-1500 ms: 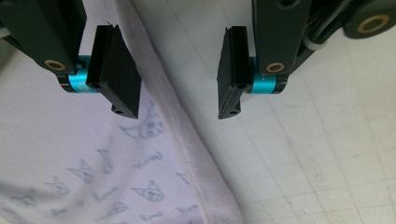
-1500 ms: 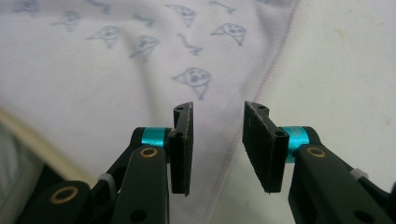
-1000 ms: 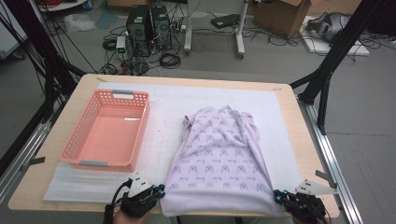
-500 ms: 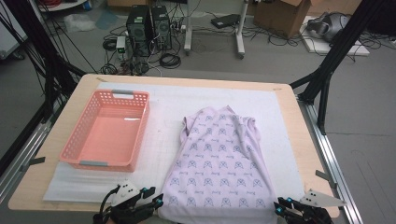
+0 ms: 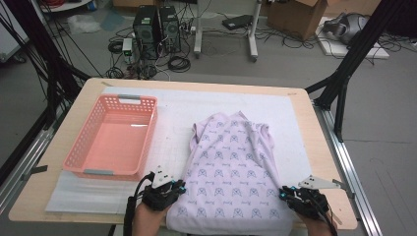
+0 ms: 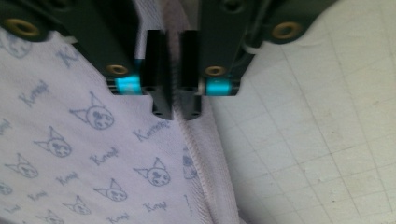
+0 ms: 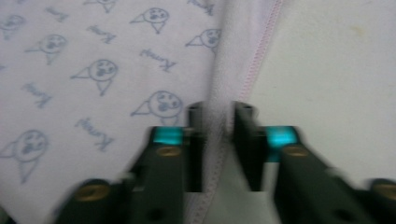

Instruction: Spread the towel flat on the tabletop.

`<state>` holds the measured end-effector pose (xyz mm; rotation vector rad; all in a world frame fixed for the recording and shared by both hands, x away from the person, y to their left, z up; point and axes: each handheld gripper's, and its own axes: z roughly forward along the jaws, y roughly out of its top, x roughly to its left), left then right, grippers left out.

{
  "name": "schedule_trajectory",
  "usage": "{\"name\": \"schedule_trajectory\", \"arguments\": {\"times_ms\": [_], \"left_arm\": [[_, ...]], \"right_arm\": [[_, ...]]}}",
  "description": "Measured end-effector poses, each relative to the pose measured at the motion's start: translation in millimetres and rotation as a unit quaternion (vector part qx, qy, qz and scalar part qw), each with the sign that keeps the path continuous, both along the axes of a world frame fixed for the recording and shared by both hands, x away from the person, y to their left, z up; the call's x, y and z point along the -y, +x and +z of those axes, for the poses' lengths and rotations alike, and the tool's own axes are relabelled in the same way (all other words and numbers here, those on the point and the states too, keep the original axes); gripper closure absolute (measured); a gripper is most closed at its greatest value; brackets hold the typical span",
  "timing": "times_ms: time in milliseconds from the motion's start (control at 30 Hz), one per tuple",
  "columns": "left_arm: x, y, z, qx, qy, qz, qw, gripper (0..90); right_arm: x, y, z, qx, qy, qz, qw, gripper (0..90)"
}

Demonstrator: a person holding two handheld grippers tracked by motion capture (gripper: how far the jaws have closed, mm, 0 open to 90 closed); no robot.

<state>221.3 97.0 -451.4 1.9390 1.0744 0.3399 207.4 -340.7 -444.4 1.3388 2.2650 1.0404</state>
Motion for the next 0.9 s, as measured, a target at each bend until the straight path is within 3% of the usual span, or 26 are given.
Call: {"name": "schedule_trajectory", "arguments": {"times_ms": [200, 267, 333, 400, 467, 533, 667, 800, 900], "left_arm": [[-19.5, -29.5, 0.2, -0.012, -0.026, -0.013, 0.9995, 87.3], [-24.8, -42.3, 2.0, -0.012, -0.026, -0.024, 0.9993, 87.4], [-30.6, -52.6, 4.9, -0.007, -0.02, -0.027, 0.9994, 87.7], [-37.0, -59.6, 3.9, -0.013, -0.03, -0.03, 0.999, 87.3], [-37.4, -61.4, 1.5, -0.016, -0.038, -0.03, 0.9987, 84.9], [-34.3, -56.1, 2.6, -0.011, -0.037, -0.02, 0.9991, 73.0], [-27.8, -38.4, 8.7, 0.006, -0.05, -0.008, 0.9987, 55.5], [-19.8, -7.7, 7.3, -0.002, -0.046, 0.012, 0.9989, 50.5], [-12.4, 11.1, 2.7, -0.024, -0.038, 0.016, 0.9989, 49.9]], "right_arm": [[7.2, -19.3, 3.4, -0.014, 0.004, 0.025, 0.9996, 87.2], [9.7, -30.7, 5.5, -0.014, 0.013, 0.031, 0.9993, 87.3], [10.1, -42.9, 9.0, -0.015, 0.007, 0.039, 0.9991, 87.3], [11.6, -53.7, 12.4, -0.014, -0.004, 0.043, 0.999, 87.2], [14.1, -59.3, 13.6, -0.018, 0.003, 0.043, 0.9989, 86.0], [13.2, -57.9, 13.0, -0.018, 0.009, 0.044, 0.9988, 75.0], [9.0, -48.6, 18.6, 0.003, 0.017, 0.027, 0.9995, 66.3], [6.6, -28.7, 18.4, 0.023, 0.01, 0.001, 0.9997, 65.7], [4.2, -8.6, 9.8, 0.017, 0.004, -0.014, 0.9998, 66.9]]}}
